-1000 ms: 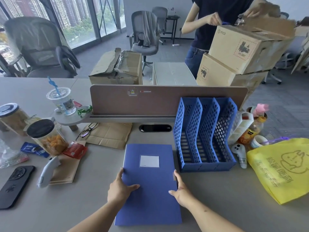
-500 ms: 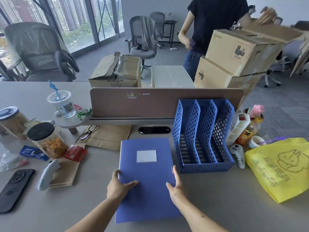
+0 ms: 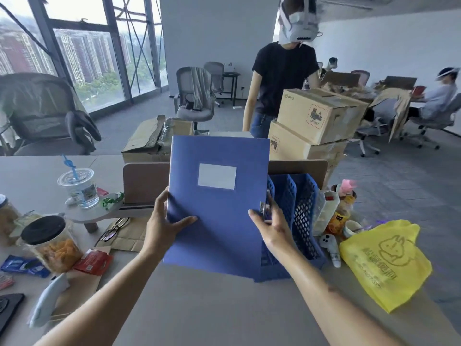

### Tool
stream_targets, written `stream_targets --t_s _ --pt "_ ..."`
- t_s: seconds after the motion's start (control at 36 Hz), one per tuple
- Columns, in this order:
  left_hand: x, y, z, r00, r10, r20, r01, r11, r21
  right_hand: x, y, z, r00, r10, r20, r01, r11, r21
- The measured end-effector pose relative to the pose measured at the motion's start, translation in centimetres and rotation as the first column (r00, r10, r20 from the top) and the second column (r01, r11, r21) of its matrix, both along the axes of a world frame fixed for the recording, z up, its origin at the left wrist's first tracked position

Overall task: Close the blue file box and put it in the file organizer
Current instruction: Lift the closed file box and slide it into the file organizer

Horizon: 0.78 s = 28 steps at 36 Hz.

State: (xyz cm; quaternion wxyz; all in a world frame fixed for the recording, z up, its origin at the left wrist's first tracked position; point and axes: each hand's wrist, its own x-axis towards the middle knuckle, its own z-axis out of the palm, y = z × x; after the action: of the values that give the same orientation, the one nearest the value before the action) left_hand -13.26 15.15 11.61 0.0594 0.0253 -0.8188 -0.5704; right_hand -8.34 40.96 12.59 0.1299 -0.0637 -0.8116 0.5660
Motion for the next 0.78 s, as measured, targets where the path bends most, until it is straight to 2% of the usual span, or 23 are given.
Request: stream_targets --t_s 0.08,0.25,0.36,0.47,0.58,0.64,0.69,0.78 --pt "-0.5 0.8 0.8 0.997 -0.072 -0.019 0.073 0.997 0.010 1.4 1.5 3.5 0.995 0.091 -0.041 -0.091 0.996 -0.009" --pt "-0.9 3.3 0.1 0.975 -0.221 -0.011 0.221 0.975 0.028 4.8 4.3 7.6 0.993 0.108 -0.043 -0.095 0.970 0.223" --pt "0.4 6.9 0.3 0.935 -0.354 -0.007 0.353 0.931 0.087 6.7 5.3 8.2 0.998 -0.019 -0.064 0.044 0.908 0.417" --pt "1.4 11.0 1.2 0.889 -0.442 -0.117 0.456 0.878 0.144 8.2 6.1 7.1 0.992 -0.082 -0.095 0.116 0.883 0.455" --pt "1.8 14.9 2.7 0.804 -0.565 -0.187 0.591 0.793 0.145 9.6 6.7 5.6 0.976 -0.171 -0.137 0.218 0.827 0.517" --pt "1.5 16.4 2.8 0.767 -0.605 -0.214 0.633 0.768 0.098 10.1 6.9 5.0 0.964 -0.216 -0.154 0.265 0.803 0.534" --pt "1.2 17.7 3.1 0.760 -0.616 -0.206 0.635 0.772 0.030 10.6 7.1 4.5 0.953 -0.245 -0.177 0.302 0.787 0.538" --pt "0.4 19.0 3.1 0.756 -0.643 -0.126 0.653 0.754 0.072 10.8 7.2 3.9 0.947 -0.248 -0.203 0.318 0.802 0.505"
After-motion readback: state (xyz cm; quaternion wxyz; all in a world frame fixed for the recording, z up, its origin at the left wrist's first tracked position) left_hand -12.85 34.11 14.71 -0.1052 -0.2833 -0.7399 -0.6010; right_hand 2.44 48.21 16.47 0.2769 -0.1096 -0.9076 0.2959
